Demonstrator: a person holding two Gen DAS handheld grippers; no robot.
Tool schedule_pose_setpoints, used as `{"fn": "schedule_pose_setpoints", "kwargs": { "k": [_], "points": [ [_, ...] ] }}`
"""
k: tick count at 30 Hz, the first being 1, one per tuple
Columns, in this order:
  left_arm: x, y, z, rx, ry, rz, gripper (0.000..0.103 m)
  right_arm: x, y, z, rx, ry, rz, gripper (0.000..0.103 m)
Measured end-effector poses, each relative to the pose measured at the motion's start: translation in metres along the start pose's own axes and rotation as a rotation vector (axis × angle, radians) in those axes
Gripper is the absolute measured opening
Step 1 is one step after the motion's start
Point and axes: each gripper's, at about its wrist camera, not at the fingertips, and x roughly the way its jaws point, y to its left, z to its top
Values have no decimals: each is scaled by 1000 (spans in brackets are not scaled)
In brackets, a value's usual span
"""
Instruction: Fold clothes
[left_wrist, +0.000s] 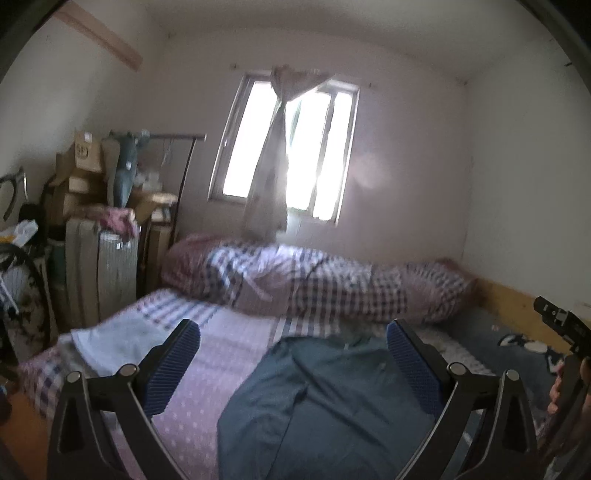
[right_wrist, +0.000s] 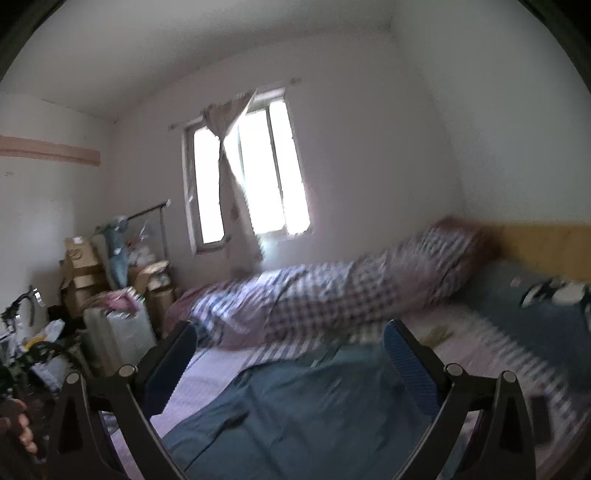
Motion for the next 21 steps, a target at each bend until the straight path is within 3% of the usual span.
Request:
{"fn": "schedule_pose_setpoints", "kwargs": {
  "k": [8,12,16,21],
  "points": [
    [69,23,-101,-76,221,74,103,45,-15,-80,44,141,42,103],
    [90,31,-139,-86,250,110,102,67,-30,-104,73,188,45,103],
    [107,17,-171,1,274,105,102,81,-49,-133,109,194,27,103],
    [122,6,-197,67,289,102,102,103,-59,-165,133,272,29,103]
  ]
}}
